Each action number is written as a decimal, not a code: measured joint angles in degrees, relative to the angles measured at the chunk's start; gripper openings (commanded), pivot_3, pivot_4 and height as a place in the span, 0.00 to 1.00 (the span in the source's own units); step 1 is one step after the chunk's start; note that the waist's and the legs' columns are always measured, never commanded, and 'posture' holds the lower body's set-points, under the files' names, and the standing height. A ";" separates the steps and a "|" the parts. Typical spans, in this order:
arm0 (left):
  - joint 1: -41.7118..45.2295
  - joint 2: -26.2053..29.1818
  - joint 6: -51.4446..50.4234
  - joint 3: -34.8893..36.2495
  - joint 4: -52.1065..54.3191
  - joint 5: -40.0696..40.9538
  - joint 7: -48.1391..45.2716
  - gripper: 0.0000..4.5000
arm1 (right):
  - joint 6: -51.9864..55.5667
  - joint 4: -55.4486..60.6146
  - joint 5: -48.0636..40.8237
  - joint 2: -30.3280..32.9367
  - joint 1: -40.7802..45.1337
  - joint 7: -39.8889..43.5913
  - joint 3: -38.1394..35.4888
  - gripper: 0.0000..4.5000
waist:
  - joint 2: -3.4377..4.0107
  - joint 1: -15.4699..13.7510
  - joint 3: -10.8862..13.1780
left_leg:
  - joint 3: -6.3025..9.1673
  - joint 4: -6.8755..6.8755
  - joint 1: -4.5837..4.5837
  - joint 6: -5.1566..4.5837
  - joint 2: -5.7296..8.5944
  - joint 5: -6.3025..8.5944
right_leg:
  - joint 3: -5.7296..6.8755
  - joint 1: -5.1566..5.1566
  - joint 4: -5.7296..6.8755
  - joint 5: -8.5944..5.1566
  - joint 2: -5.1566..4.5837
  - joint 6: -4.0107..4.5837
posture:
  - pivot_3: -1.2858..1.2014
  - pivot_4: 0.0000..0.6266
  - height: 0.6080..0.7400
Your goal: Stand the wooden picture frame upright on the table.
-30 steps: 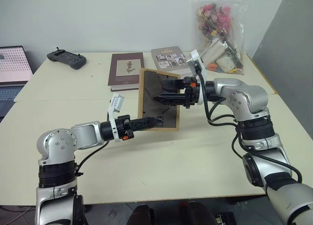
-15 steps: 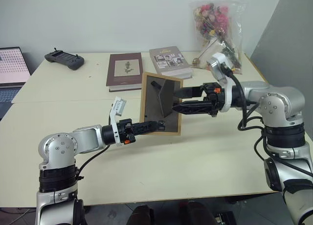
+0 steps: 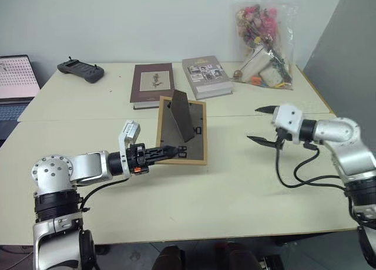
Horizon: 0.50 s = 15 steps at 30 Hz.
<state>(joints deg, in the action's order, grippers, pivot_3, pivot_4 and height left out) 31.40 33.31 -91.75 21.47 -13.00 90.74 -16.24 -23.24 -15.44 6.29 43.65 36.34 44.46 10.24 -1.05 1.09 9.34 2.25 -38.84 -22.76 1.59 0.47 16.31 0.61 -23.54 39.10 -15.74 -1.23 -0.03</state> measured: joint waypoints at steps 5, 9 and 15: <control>-0.60 5.27 4.51 -10.08 -1.79 17.79 7.22 0.29 | -31.33 -13.16 22.45 -4.29 8.65 -22.26 4.20 0.99 | -0.02 0.70 0.01 | -0.01 0.00 0.02 0.29 -0.02 -0.16 | -0.10 -0.01 -0.08 0.00 0.02 0.02 | 0.52 0.24 1.00; -0.74 5.95 5.64 -12.41 -1.83 19.62 6.76 0.29 | -38.73 -18.06 33.16 -6.77 12.51 -34.27 6.28 0.99 | -0.02 0.61 0.01 | 0.00 0.00 0.02 0.31 0.02 -0.18 | -0.09 0.00 -0.07 0.00 0.04 0.03 | 0.52 0.24 1.00; -1.93 6.89 6.69 -13.96 -0.50 19.64 5.15 0.29 | -42.40 -20.41 42.78 -10.39 16.88 -45.07 10.20 0.99 | -0.02 0.60 0.01 | 0.02 0.00 0.03 0.31 0.03 -0.18 | -0.10 0.01 -0.07 0.00 0.03 0.03 | 0.52 0.24 1.00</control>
<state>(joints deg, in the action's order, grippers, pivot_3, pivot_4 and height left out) 29.47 40.20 -85.06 7.51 -13.50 110.37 -11.09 -65.64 -35.85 49.08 33.26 53.22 -0.61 20.44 -1.07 1.68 9.35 2.26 -38.84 -22.73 1.90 0.50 16.13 0.51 -23.54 39.04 -15.74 -1.19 0.00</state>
